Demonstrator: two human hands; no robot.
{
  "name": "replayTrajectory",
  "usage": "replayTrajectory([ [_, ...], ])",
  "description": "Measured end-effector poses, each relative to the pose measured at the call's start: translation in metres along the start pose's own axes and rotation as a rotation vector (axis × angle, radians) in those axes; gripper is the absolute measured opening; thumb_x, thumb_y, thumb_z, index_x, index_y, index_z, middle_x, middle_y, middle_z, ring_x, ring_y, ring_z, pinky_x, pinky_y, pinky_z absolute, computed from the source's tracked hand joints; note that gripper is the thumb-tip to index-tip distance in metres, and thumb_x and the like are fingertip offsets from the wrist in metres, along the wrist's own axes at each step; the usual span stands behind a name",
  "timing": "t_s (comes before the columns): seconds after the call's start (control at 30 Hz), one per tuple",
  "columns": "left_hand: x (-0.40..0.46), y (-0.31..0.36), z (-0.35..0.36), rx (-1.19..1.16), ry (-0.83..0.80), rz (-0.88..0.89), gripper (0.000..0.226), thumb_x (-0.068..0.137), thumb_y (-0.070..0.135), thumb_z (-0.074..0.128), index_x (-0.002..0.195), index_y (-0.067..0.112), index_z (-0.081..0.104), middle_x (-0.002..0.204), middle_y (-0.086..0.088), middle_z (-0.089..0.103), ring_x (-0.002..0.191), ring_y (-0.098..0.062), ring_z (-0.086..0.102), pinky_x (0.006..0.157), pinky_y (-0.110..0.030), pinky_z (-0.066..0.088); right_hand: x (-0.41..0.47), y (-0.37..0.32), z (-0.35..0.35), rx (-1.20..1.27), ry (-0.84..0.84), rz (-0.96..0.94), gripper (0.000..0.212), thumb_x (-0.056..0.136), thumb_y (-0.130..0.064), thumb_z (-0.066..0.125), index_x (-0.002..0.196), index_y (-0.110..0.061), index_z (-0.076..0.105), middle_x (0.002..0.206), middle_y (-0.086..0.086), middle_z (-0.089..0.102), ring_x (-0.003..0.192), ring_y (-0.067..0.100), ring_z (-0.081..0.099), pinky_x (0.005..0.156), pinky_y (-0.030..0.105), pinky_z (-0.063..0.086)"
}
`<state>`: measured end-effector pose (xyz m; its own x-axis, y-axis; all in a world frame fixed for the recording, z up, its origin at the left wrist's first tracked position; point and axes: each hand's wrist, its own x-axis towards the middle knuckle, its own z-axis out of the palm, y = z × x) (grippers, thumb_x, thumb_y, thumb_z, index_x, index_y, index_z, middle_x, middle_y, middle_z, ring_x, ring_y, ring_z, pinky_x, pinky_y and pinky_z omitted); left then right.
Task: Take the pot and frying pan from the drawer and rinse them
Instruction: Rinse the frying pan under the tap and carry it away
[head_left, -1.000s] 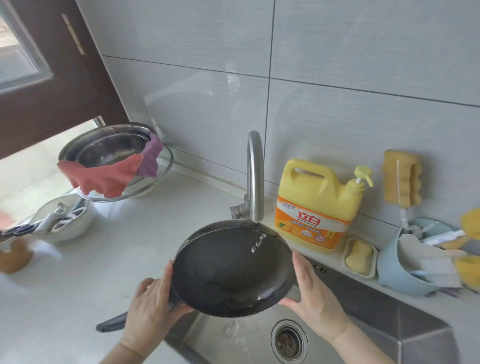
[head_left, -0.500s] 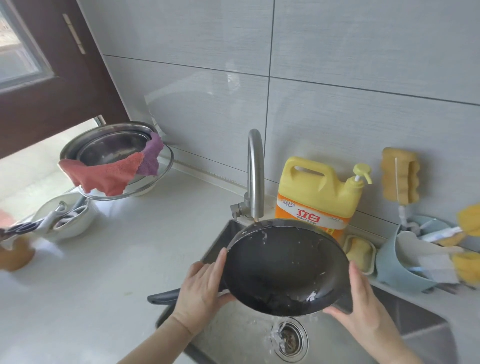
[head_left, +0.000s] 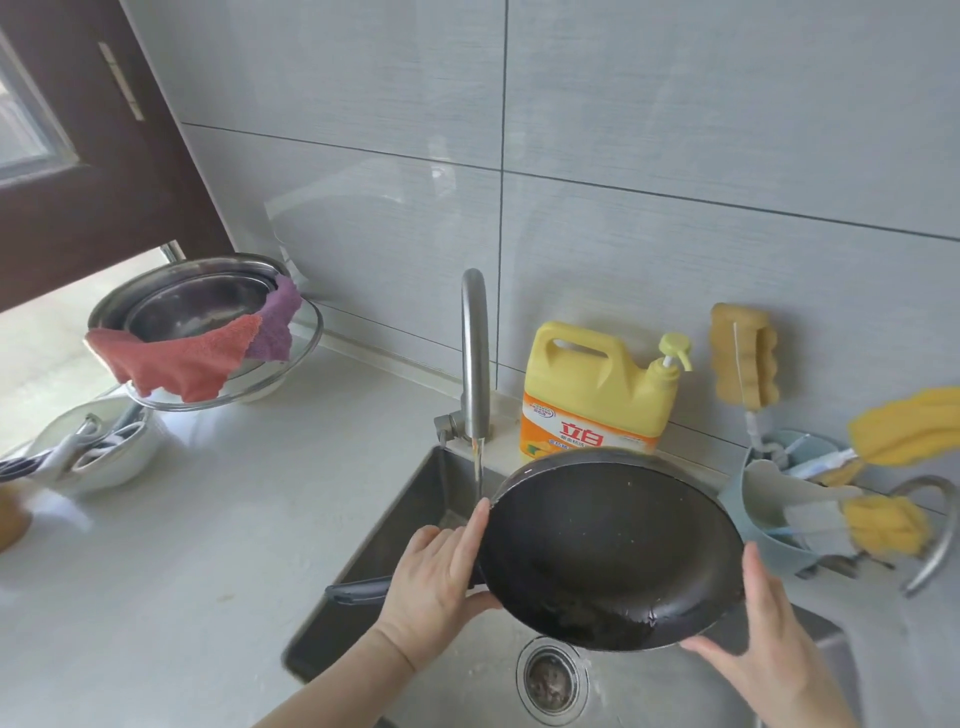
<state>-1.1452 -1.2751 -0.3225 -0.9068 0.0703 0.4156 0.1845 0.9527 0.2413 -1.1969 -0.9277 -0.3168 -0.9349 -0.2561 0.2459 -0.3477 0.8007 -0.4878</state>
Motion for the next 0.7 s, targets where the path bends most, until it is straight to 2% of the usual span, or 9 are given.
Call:
replayTrajectory([
  [0.1,-0.006,-0.011,-0.005,-0.087,-0.02,-0.064,0.116,0.077,0.064,0.064,0.156,0.007,0.002,0.072,0.007,0.058,0.06,-0.013,0.054,0.068,-0.031,0.05,0.003,-0.005,0.011,0.004,-0.106,-0.025,0.155,0.035,-0.035,0.096,0.156,-0.027,-0.002,0.135,0.024,0.052,0.111,0.033,0.061,0.06,0.036,0.056],
  [0.17,-0.016,-0.021,-0.007,-0.132,-0.041,-0.112,0.109,0.081,0.067,0.052,0.156,0.008,0.0,0.072,0.007,0.059,0.06,-0.014,0.055,0.07,-0.029,0.045,0.008,-0.011,0.02,0.007,-0.094,-0.144,0.157,0.035,-0.03,0.098,0.156,-0.025,-0.002,0.145,0.012,0.041,0.124,0.023,0.047,0.078,0.03,0.052],
  [0.27,-0.033,-0.036,-0.013,-0.093,-0.06,-0.13,0.108,0.08,0.069,0.052,0.155,0.006,0.007,0.076,0.005,0.064,0.063,-0.015,0.059,0.074,-0.027,0.038,0.016,-0.028,0.036,0.046,-0.102,-0.304,0.146,0.046,-0.035,0.093,0.156,-0.024,-0.002,0.161,-0.009,0.013,0.141,0.009,0.024,0.1,0.018,0.029],
  [0.33,-0.043,-0.046,-0.021,-0.045,-0.042,-0.155,0.105,0.077,0.07,0.055,0.149,0.003,0.019,0.074,0.003,0.065,0.063,-0.016,0.058,0.073,-0.027,0.036,0.021,-0.041,0.049,0.054,-0.143,-0.341,0.146,0.048,-0.036,0.095,0.156,-0.023,-0.003,0.162,-0.016,0.003,0.139,0.015,0.029,0.099,0.017,0.032],
  [0.43,-0.056,-0.06,-0.038,0.003,0.021,-0.207,0.099,0.078,0.075,0.049,0.14,0.0,0.028,0.064,0.001,0.063,0.054,-0.022,0.058,0.071,-0.03,0.037,0.026,-0.062,0.067,0.047,-0.193,-0.362,0.148,0.048,-0.037,0.096,0.156,-0.02,-0.004,0.155,0.003,0.026,0.131,0.018,0.039,0.099,0.018,0.036],
  [0.5,-0.064,-0.071,-0.049,0.051,0.045,-0.208,0.097,0.083,0.078,0.038,0.138,-0.002,0.031,0.066,-0.001,0.066,0.052,-0.027,0.06,0.07,-0.031,0.04,0.031,-0.077,0.077,0.042,-0.201,-0.387,0.146,0.051,-0.039,0.096,0.156,-0.017,-0.002,0.15,0.009,0.034,0.129,0.018,0.046,0.099,0.018,0.037],
  [0.6,-0.075,-0.086,-0.059,0.055,0.035,-0.219,0.1,0.083,0.079,0.037,0.146,0.001,0.025,0.069,0.0,0.068,0.054,-0.027,0.061,0.064,-0.036,0.05,0.037,-0.093,0.088,0.049,-0.192,-0.438,0.144,0.052,-0.039,0.096,0.156,-0.014,-0.001,0.151,0.008,0.031,0.125,0.021,0.055,0.097,0.018,0.04],
  [0.7,-0.08,-0.097,-0.057,0.041,0.017,-0.241,0.105,0.08,0.077,0.045,0.154,0.008,0.015,0.071,0.001,0.068,0.057,-0.028,0.061,0.065,-0.039,0.05,0.04,-0.096,0.092,0.067,-0.161,-0.448,0.141,0.052,-0.039,0.095,0.156,-0.014,0.004,0.151,0.007,0.032,0.122,0.022,0.058,0.09,0.022,0.049],
])
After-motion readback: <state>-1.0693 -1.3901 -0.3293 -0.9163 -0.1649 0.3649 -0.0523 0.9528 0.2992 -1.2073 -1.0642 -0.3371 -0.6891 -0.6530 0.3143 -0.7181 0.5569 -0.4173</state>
